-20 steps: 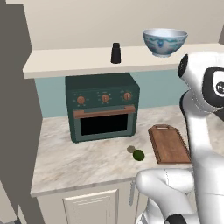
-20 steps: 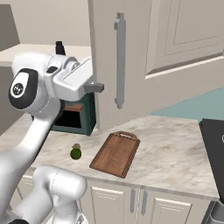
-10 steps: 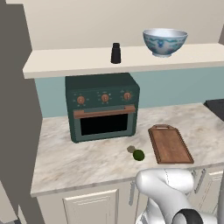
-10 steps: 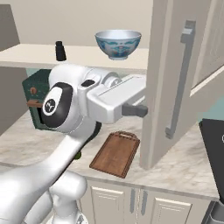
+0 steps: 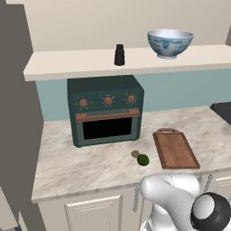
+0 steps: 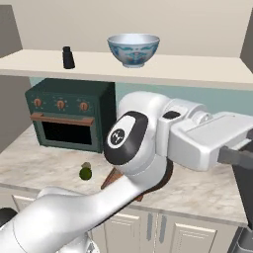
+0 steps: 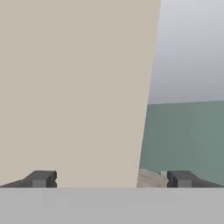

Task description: Open the cabinet. Place the bowl and condiment on the counter. Then place the lime and garlic on the cutting board.

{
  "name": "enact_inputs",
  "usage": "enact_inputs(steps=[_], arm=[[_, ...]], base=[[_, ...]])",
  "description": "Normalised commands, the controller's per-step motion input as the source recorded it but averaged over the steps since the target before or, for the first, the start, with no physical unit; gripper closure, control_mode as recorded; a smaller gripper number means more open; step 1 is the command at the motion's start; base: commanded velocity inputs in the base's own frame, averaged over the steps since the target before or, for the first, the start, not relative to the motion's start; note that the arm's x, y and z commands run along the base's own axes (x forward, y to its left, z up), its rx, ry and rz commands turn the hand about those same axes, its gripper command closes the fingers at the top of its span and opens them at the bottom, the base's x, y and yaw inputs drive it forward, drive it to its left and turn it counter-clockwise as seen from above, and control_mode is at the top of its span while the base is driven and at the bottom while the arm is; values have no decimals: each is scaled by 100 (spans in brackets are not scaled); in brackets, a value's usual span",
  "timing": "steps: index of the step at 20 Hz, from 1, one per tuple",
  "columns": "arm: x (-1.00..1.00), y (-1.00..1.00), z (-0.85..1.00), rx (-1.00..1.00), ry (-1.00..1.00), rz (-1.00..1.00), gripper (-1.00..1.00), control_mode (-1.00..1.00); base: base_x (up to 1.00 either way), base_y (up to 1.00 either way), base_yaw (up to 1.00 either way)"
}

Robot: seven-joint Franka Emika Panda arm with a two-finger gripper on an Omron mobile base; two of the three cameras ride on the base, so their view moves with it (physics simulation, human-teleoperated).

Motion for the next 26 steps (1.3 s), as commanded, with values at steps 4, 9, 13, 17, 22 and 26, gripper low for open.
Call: enact_inputs(steps=[4, 9, 13, 17, 22, 26], arm=[[-52, -19, 1, 1, 5, -1, -100, -100], [-36, 41, 19, 0, 11, 0, -100, -100], [-28, 99, 18, -10, 28, 4, -100, -100], [-15, 99, 18, -11, 30, 6, -100, -100], [0, 77, 4, -5, 24, 8, -100, -100], [0, 55, 32, 0, 17, 11, -100, -100]], base=[[0, 0, 0], [0, 0, 0], [0, 0, 0], [0, 0, 0], [0, 0, 0], [0, 0, 0]])
